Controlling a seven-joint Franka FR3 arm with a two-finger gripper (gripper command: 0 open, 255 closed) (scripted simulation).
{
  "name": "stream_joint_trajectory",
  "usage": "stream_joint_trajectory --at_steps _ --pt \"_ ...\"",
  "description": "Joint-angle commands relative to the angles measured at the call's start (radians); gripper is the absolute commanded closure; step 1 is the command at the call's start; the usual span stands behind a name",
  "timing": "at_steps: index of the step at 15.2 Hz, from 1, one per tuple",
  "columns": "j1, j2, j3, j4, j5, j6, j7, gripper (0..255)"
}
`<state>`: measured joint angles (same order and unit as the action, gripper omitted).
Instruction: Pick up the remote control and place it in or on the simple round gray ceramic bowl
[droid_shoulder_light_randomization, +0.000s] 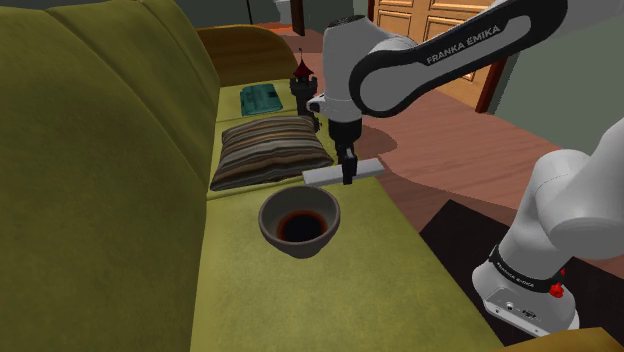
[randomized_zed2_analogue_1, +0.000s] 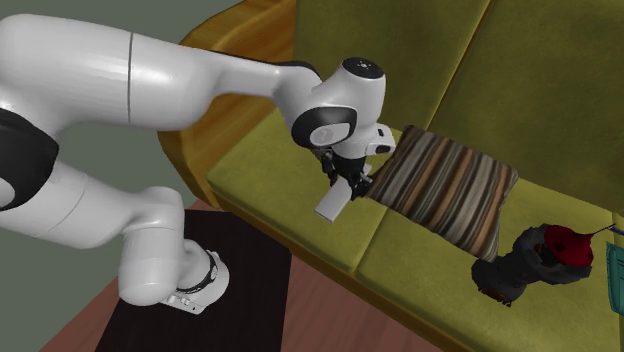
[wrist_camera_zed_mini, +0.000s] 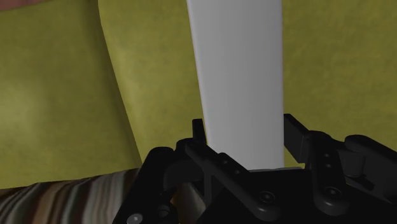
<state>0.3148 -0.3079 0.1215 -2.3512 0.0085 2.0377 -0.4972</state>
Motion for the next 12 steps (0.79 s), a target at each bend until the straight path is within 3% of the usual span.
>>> stream_joint_trajectory --at_steps 1,12 --pt "0.000 -0.009 0.000 0.022 0.001 -0.031 0.000 255" --pt "0.000 -0.037 -0.005 0.145 0.002 -0.182 -0.006 255"
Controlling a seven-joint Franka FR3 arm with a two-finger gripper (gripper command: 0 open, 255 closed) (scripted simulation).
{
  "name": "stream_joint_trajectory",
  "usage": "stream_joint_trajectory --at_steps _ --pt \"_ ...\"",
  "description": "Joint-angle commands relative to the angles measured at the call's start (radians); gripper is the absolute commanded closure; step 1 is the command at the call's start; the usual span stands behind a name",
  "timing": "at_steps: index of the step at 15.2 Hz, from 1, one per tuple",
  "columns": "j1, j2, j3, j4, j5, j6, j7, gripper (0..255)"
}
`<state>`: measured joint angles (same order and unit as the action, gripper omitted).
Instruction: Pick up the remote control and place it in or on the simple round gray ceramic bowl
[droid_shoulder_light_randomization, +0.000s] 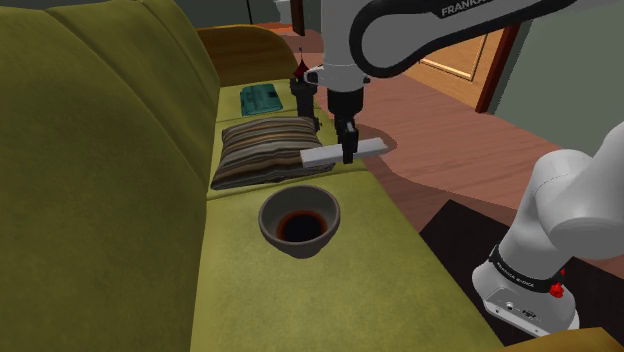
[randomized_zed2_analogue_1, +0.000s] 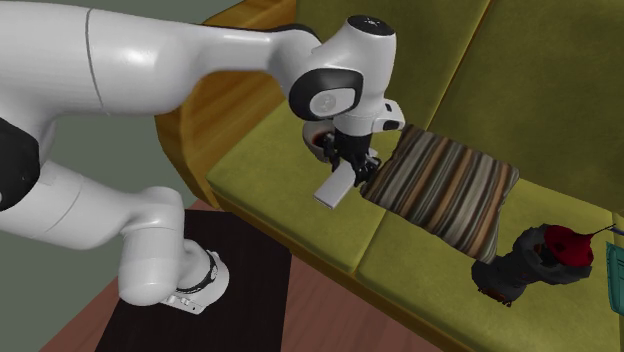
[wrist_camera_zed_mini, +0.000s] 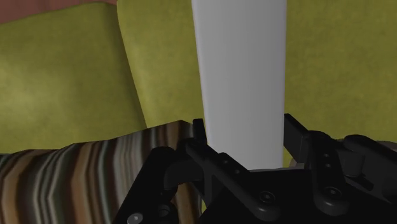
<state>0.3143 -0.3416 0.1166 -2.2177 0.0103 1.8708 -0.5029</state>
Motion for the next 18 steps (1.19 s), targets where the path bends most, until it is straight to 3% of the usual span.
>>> stream_joint_trajectory --at_steps 1,9,18 --pt "0.000 -0.005 0.000 0.024 0.000 -0.029 0.000 255" --pt "-0.001 -0.007 -0.003 0.119 0.000 -0.126 -0.002 255" --pt "0.077 0.106 0.147 0.235 0.024 -0.129 0.220 255"
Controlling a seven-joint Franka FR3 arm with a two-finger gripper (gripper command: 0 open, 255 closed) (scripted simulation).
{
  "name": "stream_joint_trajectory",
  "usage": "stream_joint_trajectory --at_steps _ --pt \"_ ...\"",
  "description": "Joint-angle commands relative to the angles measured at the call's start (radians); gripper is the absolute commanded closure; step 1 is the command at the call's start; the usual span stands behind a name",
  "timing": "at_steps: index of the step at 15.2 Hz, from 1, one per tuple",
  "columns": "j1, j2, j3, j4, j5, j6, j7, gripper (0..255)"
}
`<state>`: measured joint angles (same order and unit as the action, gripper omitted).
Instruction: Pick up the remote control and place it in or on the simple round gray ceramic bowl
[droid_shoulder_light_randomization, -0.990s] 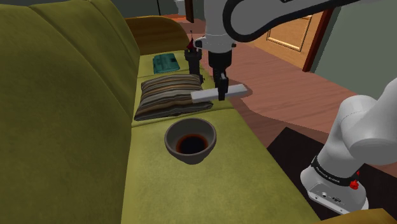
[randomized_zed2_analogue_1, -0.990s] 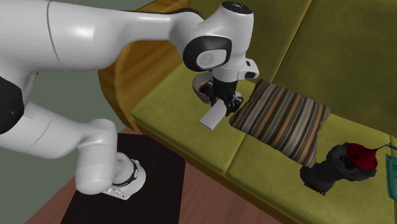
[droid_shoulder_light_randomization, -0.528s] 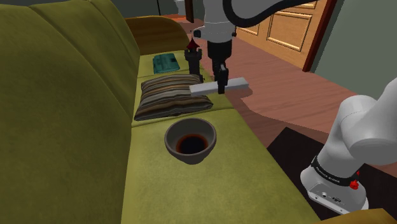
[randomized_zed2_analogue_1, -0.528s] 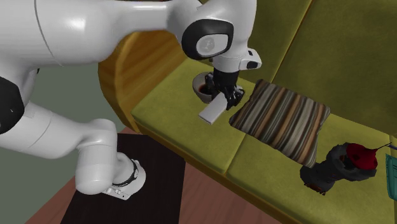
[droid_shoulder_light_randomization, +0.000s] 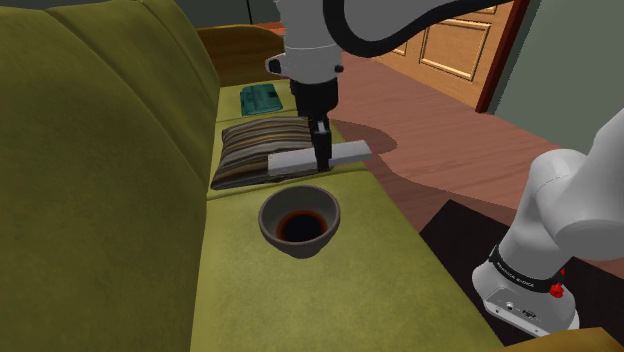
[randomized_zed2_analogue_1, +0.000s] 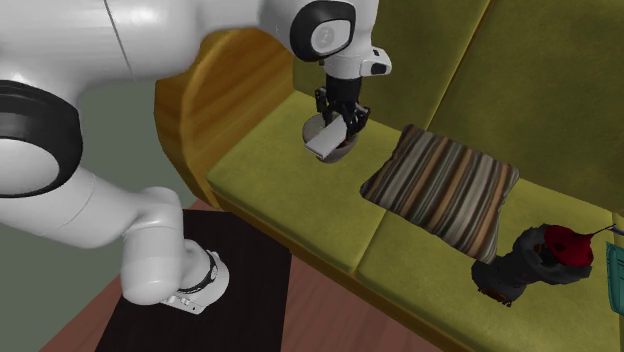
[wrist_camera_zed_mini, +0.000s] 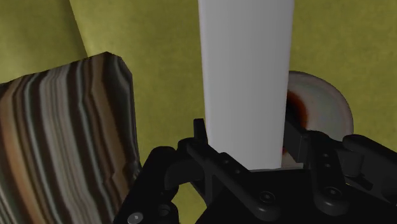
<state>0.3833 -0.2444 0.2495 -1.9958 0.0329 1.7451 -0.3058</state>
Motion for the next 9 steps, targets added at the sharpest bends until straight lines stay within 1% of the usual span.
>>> stream_joint_trajectory --at_steps 1,5,9 --pt "0.016 0.027 0.030 0.031 0.001 -0.004 0.049 255" --pt "0.053 0.116 0.098 0.125 -0.014 -0.013 0.160 255" --pt "0.054 0.116 0.099 0.071 -0.013 0.041 0.161 255"
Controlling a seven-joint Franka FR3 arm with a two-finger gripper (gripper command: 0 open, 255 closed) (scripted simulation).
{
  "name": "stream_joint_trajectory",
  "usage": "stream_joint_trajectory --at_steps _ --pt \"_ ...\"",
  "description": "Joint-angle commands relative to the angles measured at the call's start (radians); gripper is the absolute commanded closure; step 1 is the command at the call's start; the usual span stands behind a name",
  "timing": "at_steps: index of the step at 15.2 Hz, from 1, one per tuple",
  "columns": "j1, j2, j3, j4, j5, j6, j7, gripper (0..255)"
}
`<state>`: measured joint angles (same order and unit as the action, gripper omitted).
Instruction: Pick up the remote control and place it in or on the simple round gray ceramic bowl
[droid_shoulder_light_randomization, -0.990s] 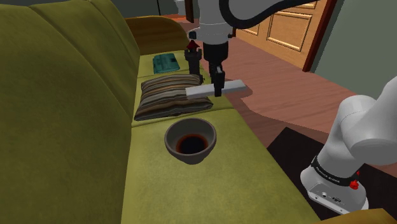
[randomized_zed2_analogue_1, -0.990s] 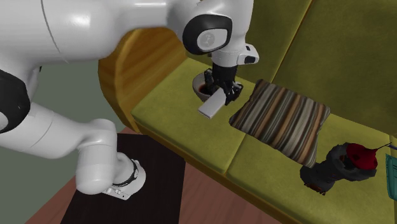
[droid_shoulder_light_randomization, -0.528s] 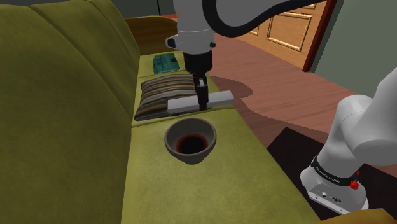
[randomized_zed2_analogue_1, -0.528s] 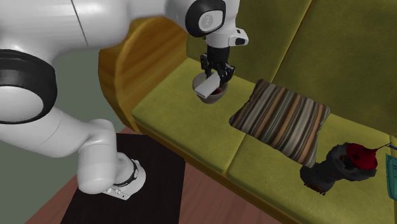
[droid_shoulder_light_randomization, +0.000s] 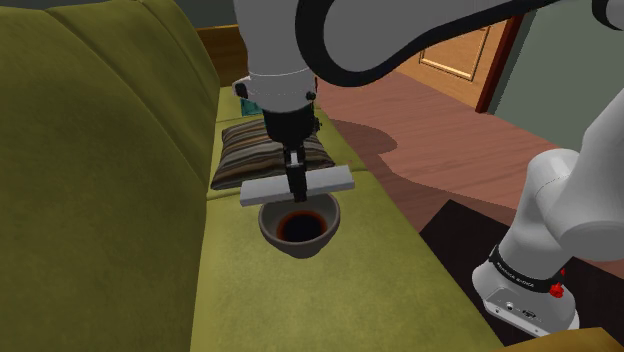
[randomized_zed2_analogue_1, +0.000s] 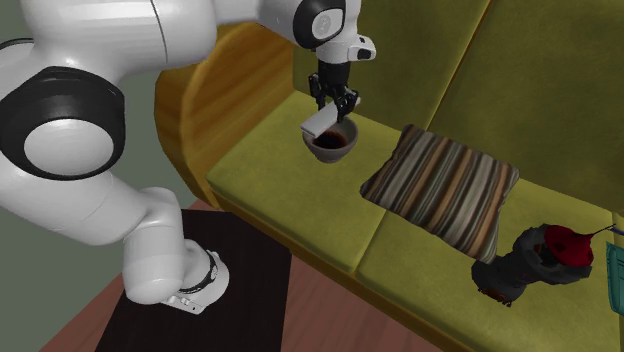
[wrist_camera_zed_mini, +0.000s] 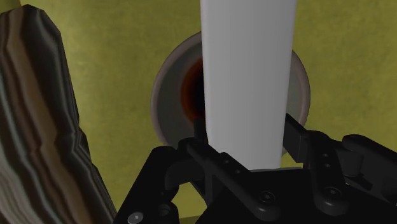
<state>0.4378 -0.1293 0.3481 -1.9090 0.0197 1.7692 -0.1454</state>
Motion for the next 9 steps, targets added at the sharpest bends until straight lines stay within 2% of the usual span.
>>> stream_joint_trajectory --at_steps 1,9 --pt "0.000 0.001 0.000 -0.029 0.000 0.031 0.000 255" --pt "0.002 0.013 0.004 -0.124 -0.003 0.137 0.005 255"
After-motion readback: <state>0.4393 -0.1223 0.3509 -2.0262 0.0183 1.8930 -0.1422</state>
